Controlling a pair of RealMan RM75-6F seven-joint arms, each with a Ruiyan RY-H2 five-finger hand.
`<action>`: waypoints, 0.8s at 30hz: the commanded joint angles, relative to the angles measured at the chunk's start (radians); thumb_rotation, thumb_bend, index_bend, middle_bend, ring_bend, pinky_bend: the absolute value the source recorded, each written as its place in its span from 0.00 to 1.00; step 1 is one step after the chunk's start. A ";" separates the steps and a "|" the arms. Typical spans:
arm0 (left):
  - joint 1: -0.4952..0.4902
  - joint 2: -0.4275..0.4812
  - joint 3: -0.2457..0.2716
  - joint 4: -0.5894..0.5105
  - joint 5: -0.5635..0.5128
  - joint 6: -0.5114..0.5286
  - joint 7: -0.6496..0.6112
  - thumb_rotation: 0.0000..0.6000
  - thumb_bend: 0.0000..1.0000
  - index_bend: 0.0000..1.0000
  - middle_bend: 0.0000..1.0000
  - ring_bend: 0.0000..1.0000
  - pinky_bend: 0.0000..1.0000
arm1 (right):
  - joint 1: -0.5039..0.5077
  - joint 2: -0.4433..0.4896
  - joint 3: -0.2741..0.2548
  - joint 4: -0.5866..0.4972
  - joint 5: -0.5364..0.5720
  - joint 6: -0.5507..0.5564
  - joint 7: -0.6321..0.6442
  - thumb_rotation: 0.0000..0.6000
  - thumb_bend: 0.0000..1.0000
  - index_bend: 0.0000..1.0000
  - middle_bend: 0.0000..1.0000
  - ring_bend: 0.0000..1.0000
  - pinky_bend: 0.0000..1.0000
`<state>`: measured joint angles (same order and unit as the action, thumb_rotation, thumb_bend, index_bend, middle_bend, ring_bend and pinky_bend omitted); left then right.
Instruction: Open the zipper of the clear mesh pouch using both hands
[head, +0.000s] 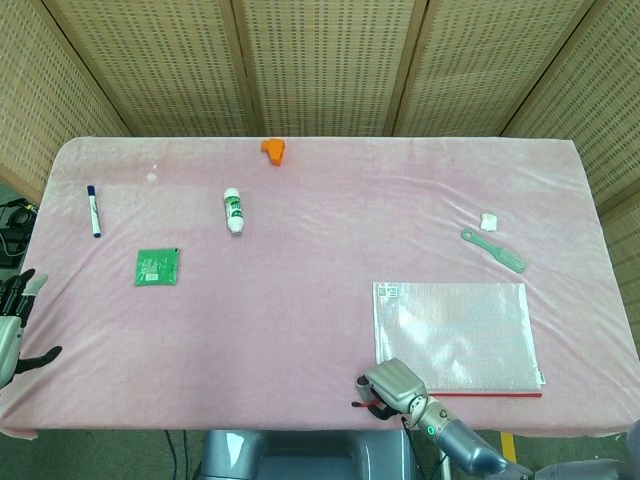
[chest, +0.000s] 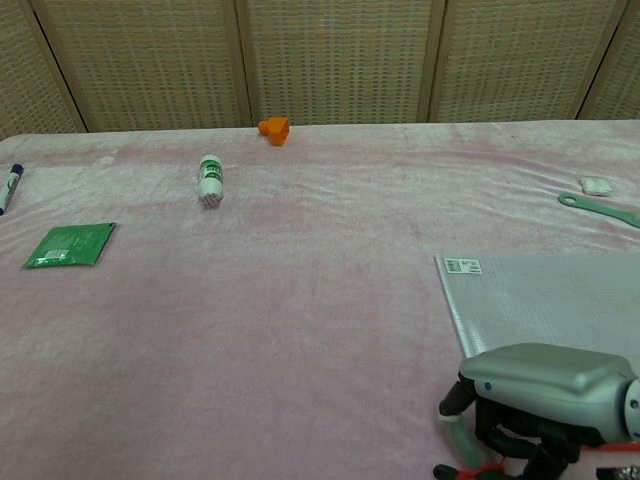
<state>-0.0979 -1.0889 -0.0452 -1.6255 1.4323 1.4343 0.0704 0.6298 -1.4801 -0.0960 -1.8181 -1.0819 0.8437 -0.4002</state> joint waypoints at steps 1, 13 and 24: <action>0.000 -0.001 0.000 0.000 0.000 0.001 0.001 1.00 0.00 0.00 0.00 0.00 0.00 | -0.002 0.000 0.003 -0.001 -0.006 0.000 0.013 1.00 0.66 0.68 0.96 0.93 1.00; 0.000 0.000 0.000 0.000 -0.001 0.001 0.000 1.00 0.00 0.00 0.00 0.00 0.00 | -0.013 0.047 0.057 -0.043 -0.105 0.002 0.185 1.00 1.00 0.79 0.97 0.94 1.00; 0.000 0.005 -0.001 -0.001 -0.003 -0.002 -0.014 1.00 0.00 0.00 0.00 0.00 0.00 | 0.031 0.151 0.168 -0.131 -0.142 -0.025 0.330 1.00 1.00 0.83 0.98 0.94 1.00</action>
<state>-0.0974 -1.0842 -0.0461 -1.6268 1.4297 1.4329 0.0567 0.6494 -1.3431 0.0557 -1.9345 -1.2279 0.8299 -0.0893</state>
